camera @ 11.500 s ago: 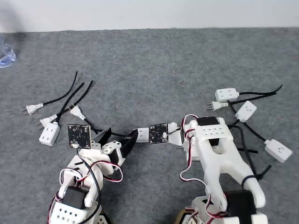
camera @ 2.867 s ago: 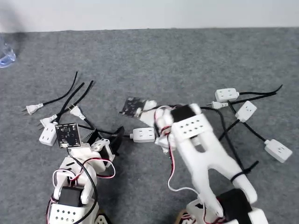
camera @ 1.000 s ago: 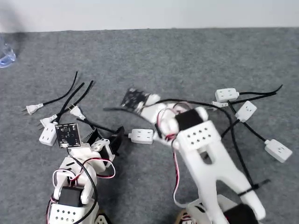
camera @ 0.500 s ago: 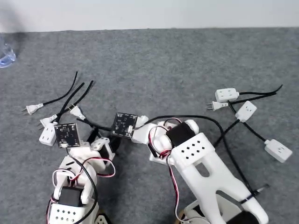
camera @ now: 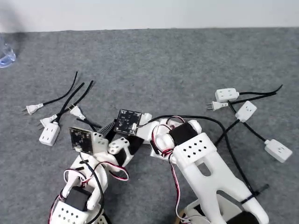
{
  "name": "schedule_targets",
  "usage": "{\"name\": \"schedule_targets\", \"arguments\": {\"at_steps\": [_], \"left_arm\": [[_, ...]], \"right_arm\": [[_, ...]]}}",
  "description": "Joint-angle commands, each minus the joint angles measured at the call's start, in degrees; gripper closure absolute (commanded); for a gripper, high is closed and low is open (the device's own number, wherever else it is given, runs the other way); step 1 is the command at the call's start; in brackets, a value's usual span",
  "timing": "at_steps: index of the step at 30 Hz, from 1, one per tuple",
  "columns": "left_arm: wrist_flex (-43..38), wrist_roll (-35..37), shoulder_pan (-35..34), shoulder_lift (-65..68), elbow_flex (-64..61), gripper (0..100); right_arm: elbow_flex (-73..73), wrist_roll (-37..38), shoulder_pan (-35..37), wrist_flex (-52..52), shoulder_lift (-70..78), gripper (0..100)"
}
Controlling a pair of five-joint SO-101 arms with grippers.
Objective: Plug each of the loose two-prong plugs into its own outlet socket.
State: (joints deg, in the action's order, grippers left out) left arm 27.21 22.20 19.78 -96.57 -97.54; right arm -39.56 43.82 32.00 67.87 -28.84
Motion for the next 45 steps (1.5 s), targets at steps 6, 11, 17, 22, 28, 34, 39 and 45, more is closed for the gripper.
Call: {"name": "schedule_targets", "arguments": {"at_steps": [6, 11, 17, 22, 28, 34, 39, 45], "left_arm": [[-1.85, 0.44, 1.76, -0.53, 2.15, 71], [-1.67, 2.46, 1.85, -0.44, 2.15, 71], [-1.49, 2.46, 2.55, -0.09, 0.75, 71], [0.70, 2.46, 2.46, -0.18, 0.75, 71], [3.60, 2.46, 2.37, -0.09, 0.66, 71], [4.13, 2.29, -4.13, -0.44, 0.66, 71], [4.57, 2.29, -14.51, -0.35, 0.66, 71], [10.20, 2.20, -26.29, -0.44, 0.66, 71]], "right_arm": [[0.44, -4.13, -3.56, -1.01, -2.15, 75.9], [0.79, -4.13, -3.91, -0.92, -2.42, 79.7], [3.25, -4.13, -6.81, -1.27, -2.42, 80.1], [4.84, -1.14, -13.23, -2.51, -2.42, 80.1], [2.64, 2.90, -25.63, -9.71, -1.98, 80.1], [-0.09, 5.36, -27.03, -9.45, -2.42, 80.1], [-0.53, 5.01, -20.79, -9.89, -1.71, 80.1], [-1.05, 0.62, -12.53, -13.58, 3.12, 80.1]]}}
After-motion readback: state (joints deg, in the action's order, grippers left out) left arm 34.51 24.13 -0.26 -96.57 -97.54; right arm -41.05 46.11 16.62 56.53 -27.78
